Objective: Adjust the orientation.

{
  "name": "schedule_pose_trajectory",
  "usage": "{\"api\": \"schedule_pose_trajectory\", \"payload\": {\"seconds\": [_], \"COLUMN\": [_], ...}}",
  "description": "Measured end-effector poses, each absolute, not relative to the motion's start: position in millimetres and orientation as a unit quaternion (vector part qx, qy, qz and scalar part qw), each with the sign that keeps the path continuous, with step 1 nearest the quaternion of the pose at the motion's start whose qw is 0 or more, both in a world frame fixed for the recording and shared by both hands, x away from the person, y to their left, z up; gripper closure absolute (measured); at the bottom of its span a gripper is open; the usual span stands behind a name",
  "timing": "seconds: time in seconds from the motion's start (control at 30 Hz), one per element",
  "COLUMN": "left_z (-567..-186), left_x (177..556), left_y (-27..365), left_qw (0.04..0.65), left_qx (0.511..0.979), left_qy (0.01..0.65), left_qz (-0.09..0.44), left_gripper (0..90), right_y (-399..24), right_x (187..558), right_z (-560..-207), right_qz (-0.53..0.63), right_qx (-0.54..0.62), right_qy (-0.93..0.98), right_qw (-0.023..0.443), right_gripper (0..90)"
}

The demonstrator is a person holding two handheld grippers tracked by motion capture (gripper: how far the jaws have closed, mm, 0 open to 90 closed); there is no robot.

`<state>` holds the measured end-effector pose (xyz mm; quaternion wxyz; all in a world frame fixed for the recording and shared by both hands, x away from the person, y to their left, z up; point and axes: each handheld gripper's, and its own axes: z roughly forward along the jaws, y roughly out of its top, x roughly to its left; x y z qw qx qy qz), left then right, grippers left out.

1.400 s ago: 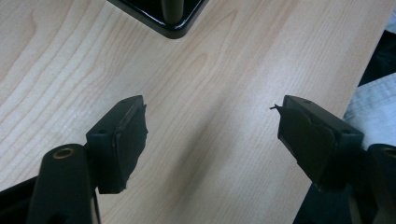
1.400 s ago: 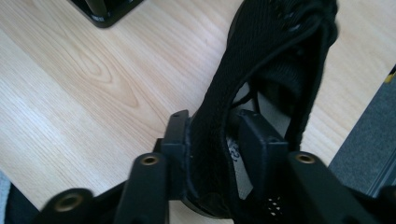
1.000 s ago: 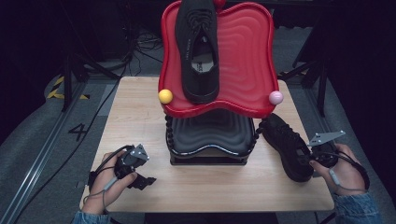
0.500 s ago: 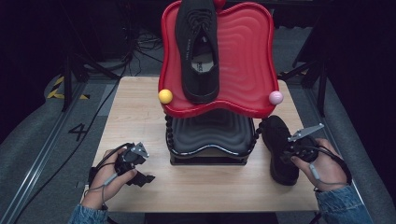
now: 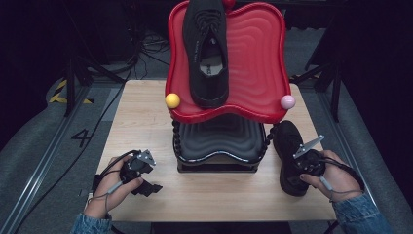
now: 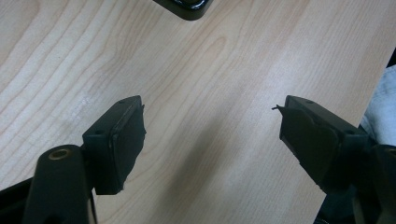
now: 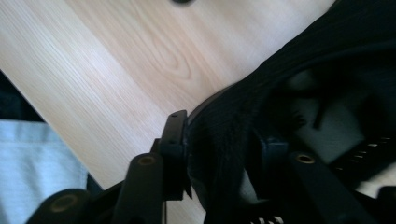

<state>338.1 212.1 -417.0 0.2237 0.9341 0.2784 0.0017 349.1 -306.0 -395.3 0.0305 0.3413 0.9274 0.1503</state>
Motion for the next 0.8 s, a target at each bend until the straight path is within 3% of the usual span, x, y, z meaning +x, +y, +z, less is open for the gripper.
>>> {"api": "schedule_pose_trajectory", "payload": {"seconds": [0.17,0.4,0.8], "left_z": [-419.4,-421.9,-422.9], "left_x": [337.1,336.2,332.4], "left_y": [214.0,215.9,218.0], "left_qw": [0.223,0.219,0.223], "left_qx": [0.932,0.934,0.932], "left_qy": [0.286,0.282,0.286], "left_qz": [0.002,0.0,0.002], "left_gripper": [22.9,22.9,22.7], "right_y": [-302.7,-299.6,-302.4], "right_x": [351.7,356.4,356.8], "right_z": [-405.7,-406.5,-404.2], "right_qz": [0.149,0.145,0.154], "right_qx": [0.327,0.325,0.339], "right_qy": [0.933,0.934,0.928], "right_qw": [0.012,-0.02,-0.018], "right_gripper": [66.0,78.0,83.6]}}
